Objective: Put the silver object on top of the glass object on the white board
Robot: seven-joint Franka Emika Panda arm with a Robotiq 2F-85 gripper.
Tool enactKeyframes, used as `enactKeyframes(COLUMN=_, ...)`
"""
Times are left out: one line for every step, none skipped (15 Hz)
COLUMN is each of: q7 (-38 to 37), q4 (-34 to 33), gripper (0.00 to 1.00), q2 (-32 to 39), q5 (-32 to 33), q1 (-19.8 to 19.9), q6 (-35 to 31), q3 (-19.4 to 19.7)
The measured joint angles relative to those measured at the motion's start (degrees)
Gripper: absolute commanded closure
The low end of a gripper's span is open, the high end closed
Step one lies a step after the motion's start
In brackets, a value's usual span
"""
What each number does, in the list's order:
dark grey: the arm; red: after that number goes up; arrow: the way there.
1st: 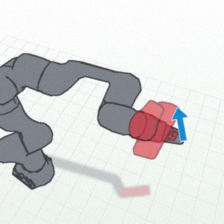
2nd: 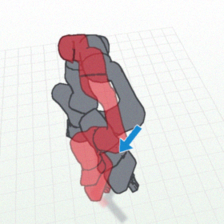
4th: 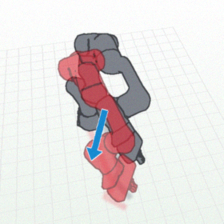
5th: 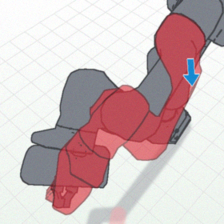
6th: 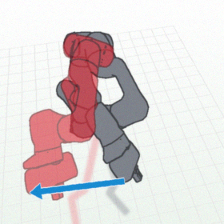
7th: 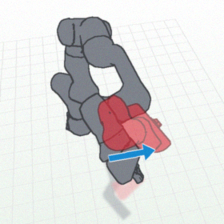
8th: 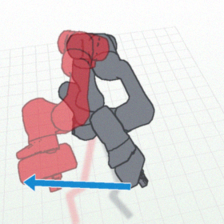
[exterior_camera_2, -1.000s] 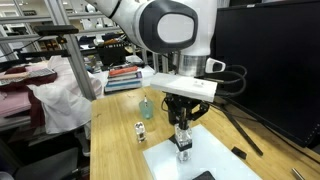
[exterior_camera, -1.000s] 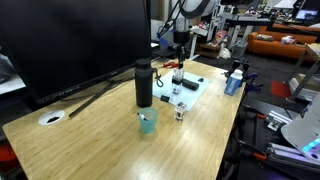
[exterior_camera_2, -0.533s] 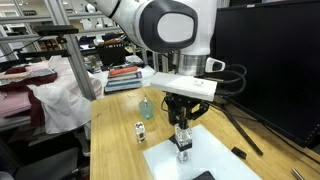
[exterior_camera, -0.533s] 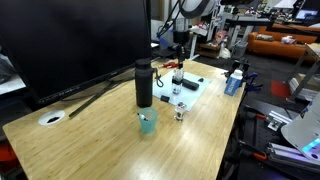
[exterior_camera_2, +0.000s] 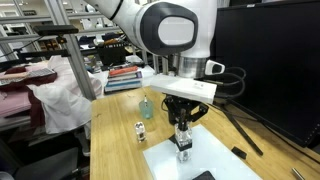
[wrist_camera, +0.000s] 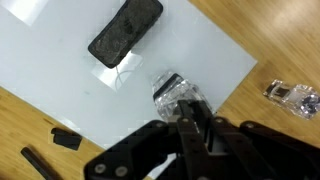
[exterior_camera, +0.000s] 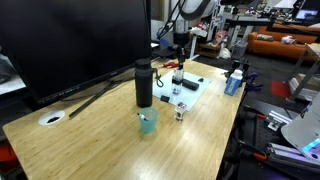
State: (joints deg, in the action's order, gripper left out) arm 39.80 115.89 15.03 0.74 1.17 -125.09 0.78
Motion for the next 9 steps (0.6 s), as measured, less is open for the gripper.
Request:
enactKeyframes(q7=0.0, q4=-0.1, gripper=0.97, q2=0.0, q5=0.0, q1=0.0, q6=0.0, q3=0.0)
enactKeyframes(q7=0.0, q4=-0.1, gripper=0.97, q2=0.1, q5=0.0, q1=0.0, q6=0.0, q3=0.0)
enactKeyframes(q7=0.0, q4=-0.1, gripper=0.91, q2=0.1, q5=0.0, q1=0.1, q6=0.0, q3=0.0)
enactKeyframes(q7=0.0, q4=-0.1, gripper=0.63, q2=0.1, q5=0.0, q1=0.2, q6=0.0, q3=0.0)
enactKeyframes(q7=0.0, q4=-0.1, gripper=0.61, q2=0.1, q5=0.0, q1=0.3, q6=0.0, q3=0.0)
enactKeyframes(q7=0.0, q4=-0.1, gripper=0.56, q2=0.1, q5=-0.1, q1=0.4, q6=0.0, q3=0.0)
enactKeyframes(q7=0.1, q4=-0.1, gripper=0.49, q2=0.3, q5=-0.4, q1=0.5, q6=0.1, q3=0.0)
enactKeyframes(q7=0.3, q4=-0.2, gripper=0.42, q2=0.3, q5=-0.9, q1=0.6, q6=0.2, q3=0.0)
enactKeyframes(q7=0.7, q4=-0.2, gripper=0.34, q2=0.2, q5=-1.5, q1=0.6, q6=0.3, q3=0.0)
